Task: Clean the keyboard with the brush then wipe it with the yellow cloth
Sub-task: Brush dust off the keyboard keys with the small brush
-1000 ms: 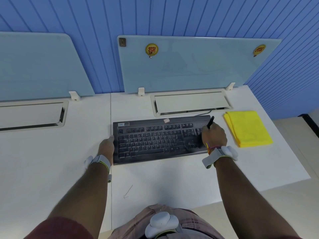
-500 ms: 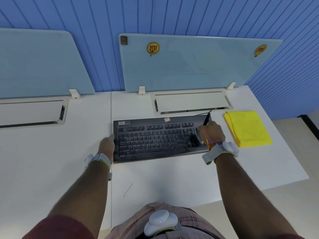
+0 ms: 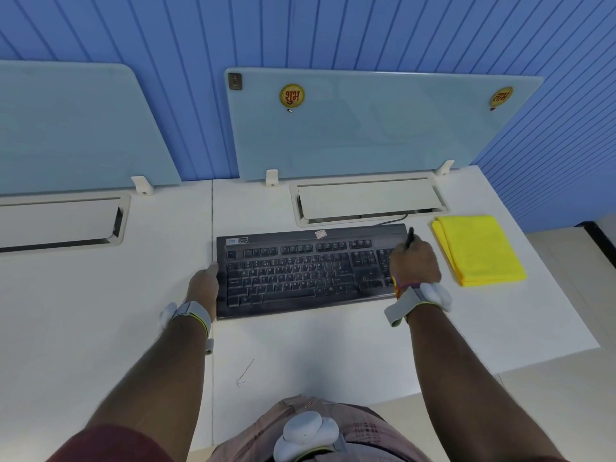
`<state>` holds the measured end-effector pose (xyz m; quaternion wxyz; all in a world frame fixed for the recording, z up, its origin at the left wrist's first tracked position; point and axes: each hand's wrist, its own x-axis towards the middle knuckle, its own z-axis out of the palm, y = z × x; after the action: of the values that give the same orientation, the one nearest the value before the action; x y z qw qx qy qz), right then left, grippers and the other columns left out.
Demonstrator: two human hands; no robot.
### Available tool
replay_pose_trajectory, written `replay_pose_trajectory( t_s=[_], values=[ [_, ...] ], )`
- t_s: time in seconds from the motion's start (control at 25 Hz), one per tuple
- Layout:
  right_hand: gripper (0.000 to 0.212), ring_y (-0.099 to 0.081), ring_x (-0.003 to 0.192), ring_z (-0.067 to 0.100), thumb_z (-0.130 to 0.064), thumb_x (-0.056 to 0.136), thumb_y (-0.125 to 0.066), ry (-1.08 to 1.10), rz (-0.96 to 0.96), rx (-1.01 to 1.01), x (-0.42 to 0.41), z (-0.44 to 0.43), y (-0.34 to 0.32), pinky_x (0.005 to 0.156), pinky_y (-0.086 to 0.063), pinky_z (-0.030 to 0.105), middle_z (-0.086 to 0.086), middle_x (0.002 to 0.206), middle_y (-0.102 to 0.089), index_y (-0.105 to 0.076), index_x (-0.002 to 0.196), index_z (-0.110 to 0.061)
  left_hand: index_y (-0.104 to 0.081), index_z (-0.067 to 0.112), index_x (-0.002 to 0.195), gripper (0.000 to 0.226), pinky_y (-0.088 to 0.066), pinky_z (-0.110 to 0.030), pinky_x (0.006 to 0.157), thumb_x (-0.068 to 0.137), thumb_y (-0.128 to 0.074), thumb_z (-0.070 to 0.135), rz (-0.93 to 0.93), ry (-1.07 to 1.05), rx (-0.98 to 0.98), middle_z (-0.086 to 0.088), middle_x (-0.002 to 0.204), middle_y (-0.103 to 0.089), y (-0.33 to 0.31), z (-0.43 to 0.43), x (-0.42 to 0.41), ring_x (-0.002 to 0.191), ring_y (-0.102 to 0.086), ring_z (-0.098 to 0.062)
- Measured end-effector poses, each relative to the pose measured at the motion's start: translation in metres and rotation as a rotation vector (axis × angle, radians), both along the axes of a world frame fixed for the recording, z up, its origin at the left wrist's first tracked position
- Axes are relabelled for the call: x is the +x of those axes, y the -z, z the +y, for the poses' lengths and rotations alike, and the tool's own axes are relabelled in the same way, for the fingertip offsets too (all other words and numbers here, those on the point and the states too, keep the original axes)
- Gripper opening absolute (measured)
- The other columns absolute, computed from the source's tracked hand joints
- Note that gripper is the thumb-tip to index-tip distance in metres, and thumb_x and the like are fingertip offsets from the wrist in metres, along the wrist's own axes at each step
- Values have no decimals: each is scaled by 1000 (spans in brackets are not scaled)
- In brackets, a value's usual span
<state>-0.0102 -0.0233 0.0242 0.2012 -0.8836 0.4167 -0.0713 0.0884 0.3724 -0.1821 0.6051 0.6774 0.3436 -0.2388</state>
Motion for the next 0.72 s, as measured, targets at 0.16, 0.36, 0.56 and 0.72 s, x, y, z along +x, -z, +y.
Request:
replay_pose_trajectory(
  t_s=[0.16, 0.36, 0.56, 0.72],
  values=[
    [33, -62, 98, 43, -29, 92, -44, 83, -99, 80, -1, -23, 4, 79, -49, 43, 21, 102, -68, -65, 104, -6, -71, 12, 114, 62, -57, -68, 105, 80, -50, 59, 5, -26, 26, -20, 121, -77, -27, -12, -6, 113, -73, -45],
    [31, -62, 96, 43, -30, 91, -53, 158, -332, 335, 26, -25, -2, 77, -46, 40, 23, 98, -69, -67, 97, -3, -71, 12, 120, 66, -58, -68, 103, 82, -49, 61, 16, -53, 2, -19, 120, -78, -31, -11, -6, 110, -74, -45],
    [36, -63, 91, 44, -26, 99, -42, -177, -108, 130, 46, 16, 17, 72, -45, 39, 27, 98, -69, -65, 97, 2, -72, 9, 119, 58, -60, -69, 99, 91, -49, 54, 5, -78, -58, -21, 115, -80, -62, -23, -20, 105, -76, -46],
    [43, -66, 79, 34, -42, 96, -42, -665, -62, 337, 60, 133, 19, 64, -41, 31, 17, 79, -71, -66, 85, -8, -72, 7, 119, 54, -60, -67, 100, 100, -48, 51, 10, -95, -83, -21, 112, -79, -81, -26, -25, 104, -76, -44]
  ],
)
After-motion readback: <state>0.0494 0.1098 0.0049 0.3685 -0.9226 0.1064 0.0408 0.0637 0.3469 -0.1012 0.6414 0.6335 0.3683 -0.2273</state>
